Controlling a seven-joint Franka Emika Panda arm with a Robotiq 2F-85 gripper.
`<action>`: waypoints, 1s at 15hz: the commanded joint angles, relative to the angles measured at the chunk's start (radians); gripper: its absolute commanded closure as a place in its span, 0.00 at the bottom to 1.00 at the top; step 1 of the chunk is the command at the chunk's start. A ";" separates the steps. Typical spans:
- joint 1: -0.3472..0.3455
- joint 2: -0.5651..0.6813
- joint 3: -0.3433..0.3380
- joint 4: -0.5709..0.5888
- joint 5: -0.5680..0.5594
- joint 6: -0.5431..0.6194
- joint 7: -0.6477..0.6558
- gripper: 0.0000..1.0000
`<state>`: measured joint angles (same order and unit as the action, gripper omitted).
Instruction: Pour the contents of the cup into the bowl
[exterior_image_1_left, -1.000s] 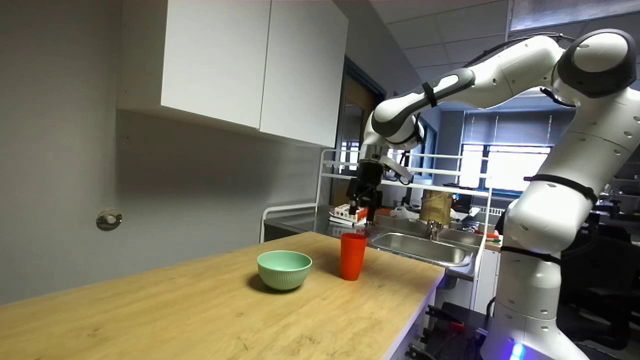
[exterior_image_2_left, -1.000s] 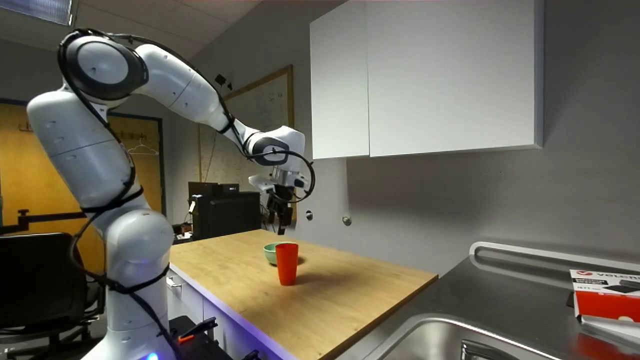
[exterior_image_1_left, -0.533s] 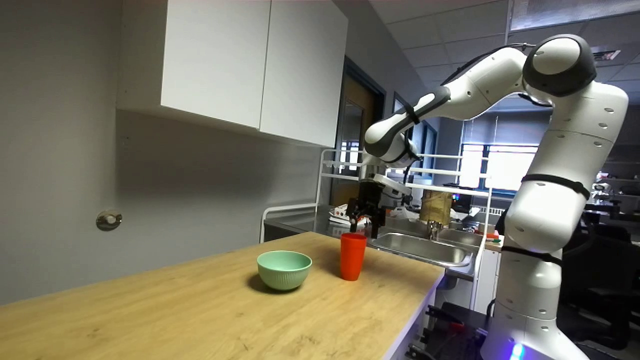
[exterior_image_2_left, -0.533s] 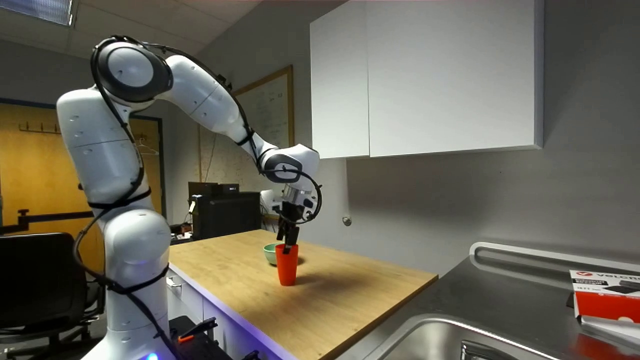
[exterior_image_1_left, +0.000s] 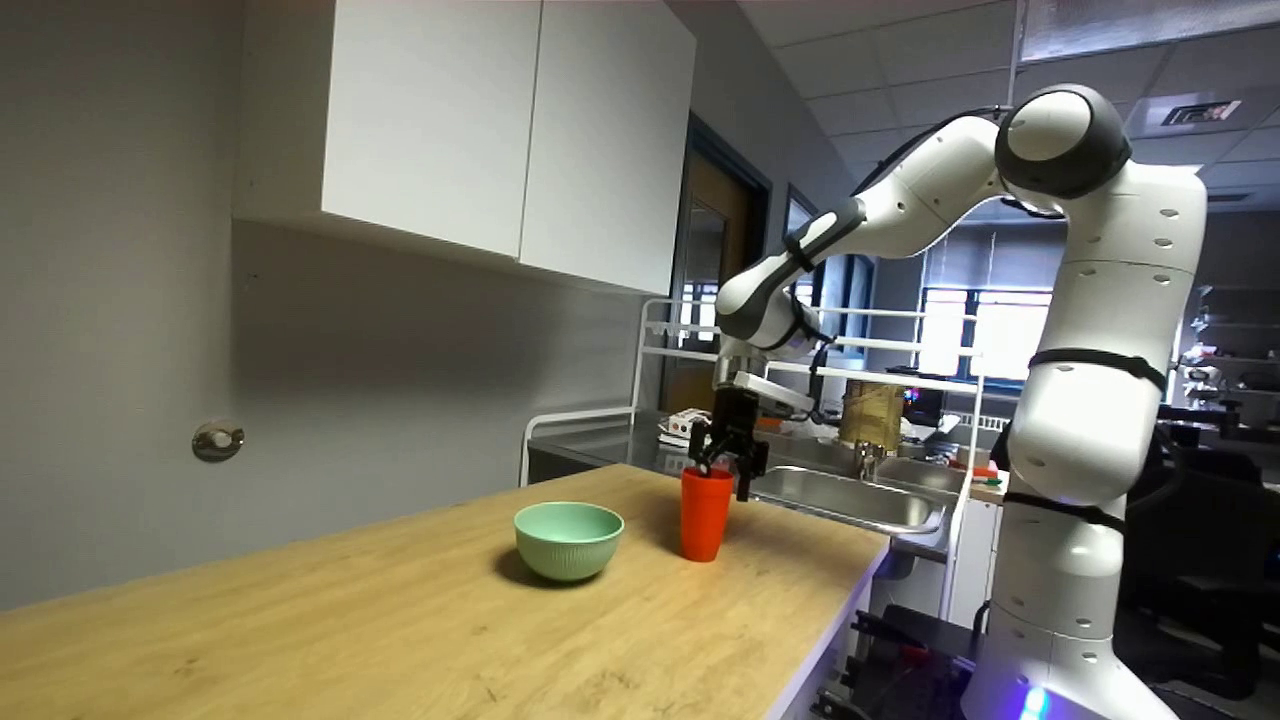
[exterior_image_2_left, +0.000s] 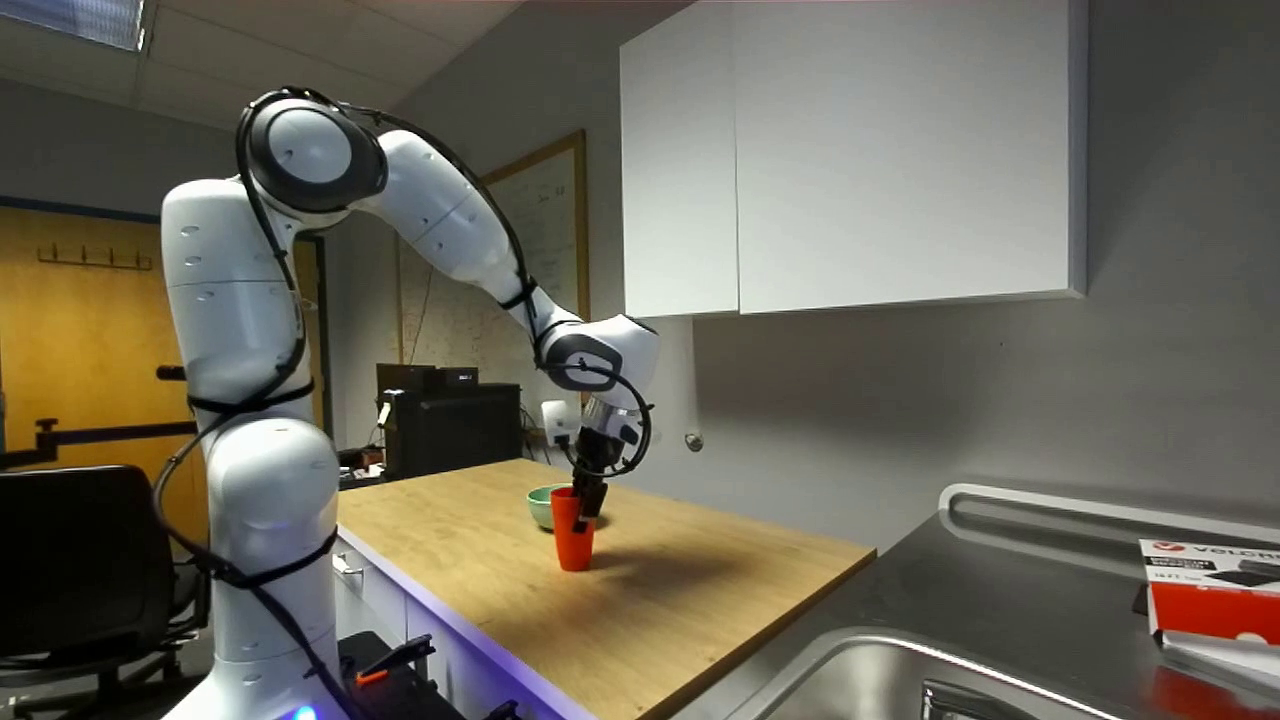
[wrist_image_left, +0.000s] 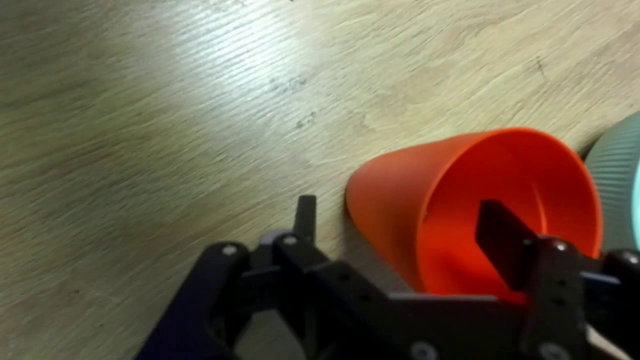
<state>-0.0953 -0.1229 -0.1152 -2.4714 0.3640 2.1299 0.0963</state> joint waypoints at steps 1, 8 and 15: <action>-0.001 0.019 0.005 0.035 0.015 0.001 0.051 0.48; 0.010 0.002 0.031 0.071 -0.029 -0.002 0.145 1.00; 0.062 -0.014 0.126 0.195 -0.173 -0.013 0.381 0.99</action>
<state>-0.0547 -0.1232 -0.0377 -2.3423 0.2853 2.1362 0.3343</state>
